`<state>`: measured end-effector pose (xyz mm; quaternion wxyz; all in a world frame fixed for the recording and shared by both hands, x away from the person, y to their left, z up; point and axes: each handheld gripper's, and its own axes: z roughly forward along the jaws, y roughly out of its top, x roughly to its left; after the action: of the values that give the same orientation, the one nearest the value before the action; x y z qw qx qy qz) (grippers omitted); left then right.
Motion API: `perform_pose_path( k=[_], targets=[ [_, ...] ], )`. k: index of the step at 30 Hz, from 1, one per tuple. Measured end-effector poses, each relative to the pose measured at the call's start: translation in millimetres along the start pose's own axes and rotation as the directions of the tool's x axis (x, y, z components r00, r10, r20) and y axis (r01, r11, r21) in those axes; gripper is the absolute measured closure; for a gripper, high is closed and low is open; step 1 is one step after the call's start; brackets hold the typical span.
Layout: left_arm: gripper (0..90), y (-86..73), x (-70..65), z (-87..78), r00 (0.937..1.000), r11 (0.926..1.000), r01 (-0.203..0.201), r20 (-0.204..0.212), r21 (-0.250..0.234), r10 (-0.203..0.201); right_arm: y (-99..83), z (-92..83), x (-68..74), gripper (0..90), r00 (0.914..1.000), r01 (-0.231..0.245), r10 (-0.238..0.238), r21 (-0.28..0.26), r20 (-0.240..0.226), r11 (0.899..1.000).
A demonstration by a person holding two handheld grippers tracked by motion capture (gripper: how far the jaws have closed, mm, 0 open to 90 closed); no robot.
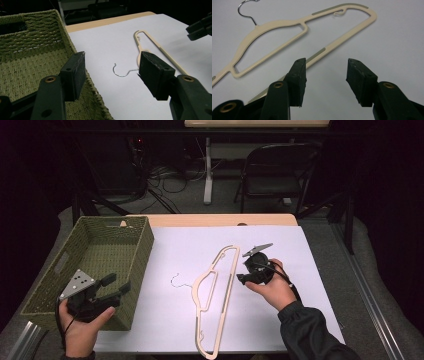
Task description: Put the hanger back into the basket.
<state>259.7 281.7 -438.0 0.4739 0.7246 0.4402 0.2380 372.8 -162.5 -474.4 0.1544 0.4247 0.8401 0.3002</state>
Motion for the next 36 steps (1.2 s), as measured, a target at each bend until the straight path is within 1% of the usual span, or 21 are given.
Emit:
perform_pose_path(
  k=[2, 3, 4, 6, 7, 8, 10, 11, 12, 14, 15, 16, 17, 19, 21, 25, 29, 30, 31, 32, 36],
  targets=[
    [38.2, 0.1, -0.5, 0.3, 1.0, 1.0, 0.0, 0.0, 0.0, 0.0, 0.7, 6.8, 2.3, 49.9, 1.0, 0.001, -0.001, 0.009, -0.003, 1.0],
    [38.2, 0.1, -0.7, 0.4, 1.0, 1.0, -0.002, 0.001, 0.0, 0.002, 2.4, 7.7, 2.9, 49.9, 1.0, 0.008, -0.007, 0.062, -0.005, 0.998],
    [38.3, 0.1, -1.1, 0.6, 1.0, 1.0, -0.002, 0.002, -0.001, 0.002, 3.4, 8.5, 3.7, 49.9, 1.0, 0.009, -0.009, 0.1, -0.001, 0.995],
    [38.2, 0.0, -1.3, 0.9, 1.0, 1.0, -0.001, 0.003, 0.0, 0.001, 1.3, 17.0, 6.0, 50.0, 0.9999, -0.005, 0.005, 0.063, -0.01, 0.998],
    [38.3, 0.0, -1.4, 1.0, 1.0, 1.0, -0.002, 0.002, 0.001, 0.002, 0.8, 20.0, 6.8, 50.0, 1.0, -0.003, 0.003, 0.061, -0.007, 0.998],
    [38.3, -0.1, -1.4, 1.1, 1.0, 1.0, -0.004, 0.003, 0.003, 0.004, 0.8, 21.3, 7.5, 50.0, 1.0, 0.0, 0.0, 0.071, -0.004, 0.998],
    [38.2, -0.2, -1.6, 1.4, 1.0, 1.0, -0.006, 0.002, 0.002, 0.006, 0.3, 27.0, 10.0, 50.0, 1.0, -0.004, 0.004, 0.062, -0.007, 0.998],
    [38.2, -0.2, -1.6, 1.4, 1.0, 1.0, -0.006, 0.002, 0.002, 0.006, 0.3, 27.0, 10.0, 50.0, 1.0, -0.004, 0.004, 0.062, -0.007, 0.998],
    [38.3, -0.2, -1.7, 1.6, 1.0, 1.0, -0.007, 0.003, 0.003, 0.007, 0.7, 30.1, 11.8, 50.1, 0.9999, 0.001, 0.0, 0.074, -0.011, 0.997],
    [38.3, -0.1, -2.0, 1.8, 1.0, 1.0, -0.008, 0.003, 0.003, 0.008, 0.9, 31.4, 13.0, 50.1, 0.9999, 0.005, -0.004, 0.078, -0.011, 0.997],
    [38.3, 0.0, -2.2, 2.0, 1.0, 1.0, -0.007, 0.005, 0.003, 0.007, 2.9, 31.6, 15.4, 50.1, 0.9997, 0.02, -0.018, 0.115, -0.018, 0.993],
    [38.2, 0.0, -2.5, 2.1, 1.0, 1.0, -0.007, 0.005, 0.002, 0.007, 1.0, 36.4, 17.5, 50.1, 0.9998, 0.007, -0.006, 0.054, -0.017, 0.999],
    [38.3, 0.1, -2.6, 2.2, 0.9999, 1.0, -0.009, 0.006, 0.003, 0.009, 3.8, 33.9, 18.4, 50.1, 0.9997, 0.02, -0.018, 0.113, -0.018, 0.993],
    [38.3, 0.1, -2.8, 2.5, 0.9999, 1.0, -0.008, 0.008, 0.002, 0.008, 5.4, 35.0, 20.1, 50.2, 0.9996, 0.02, -0.018, 0.119, -0.023, 0.993],
    [38.3, 0.1, -3.7, 3.3, 0.9999, 0.9999, -0.01, 0.01, 0.004, 0.01, 6.3, 37.9, 22.3, 50.1, 0.9997, 0.014, -0.012, 0.092, -0.023, 0.996],
    [38.3, 0.1, -4.4, 3.8, 0.9998, 0.9999, -0.014, 0.012, 0.007, 0.013, 7.7, 41.0, 25.0, 50.1, 0.9996, 0.008, -0.006, 0.08, -0.028, 0.997],
    [38.2, -0.1, -5.4, 4.6, 0.9997, 0.9998, -0.017, 0.017, 0.009, 0.017, 6.2, 49.7, 26.7, 49.6, 1.0, 0.003, -0.002, 0.096, -0.006, 0.995],
    [38.2, -0.1, -5.5, 4.6, 0.9997, 0.9998, -0.018, 0.017, 0.009, 0.018, 5.3, 51.4, 27.4, 49.4, 1.0, -0.009, 0.009, 0.105, -0.001, 0.994],
    [38.2, -0.2, -5.5, 4.6, 0.9997, 0.9998, -0.018, 0.017, 0.009, 0.018, 5.3, 51.8, 26.5, 49.3, 1.0, 0.0, 0.0, 0.133, 0.002, 0.991],
    [38.3, -0.2, -5.5, 4.5, 0.9997, 0.9998, -0.017, 0.017, 0.009, 0.017, 3.6, 54.4, 26.8, 49.3, 0.9999, -0.009, 0.008, 0.13, 0.009, 0.991],
    [38.3, -0.7, -5.3, 5.0, 0.9998, 0.9998, -0.014, 0.016, 0.011, 0.014, 0.0, 60.1, 27.0, 48.9, 0.9996, -0.026, 0.025, 0.136, 0.011, 0.99]
  ],
)
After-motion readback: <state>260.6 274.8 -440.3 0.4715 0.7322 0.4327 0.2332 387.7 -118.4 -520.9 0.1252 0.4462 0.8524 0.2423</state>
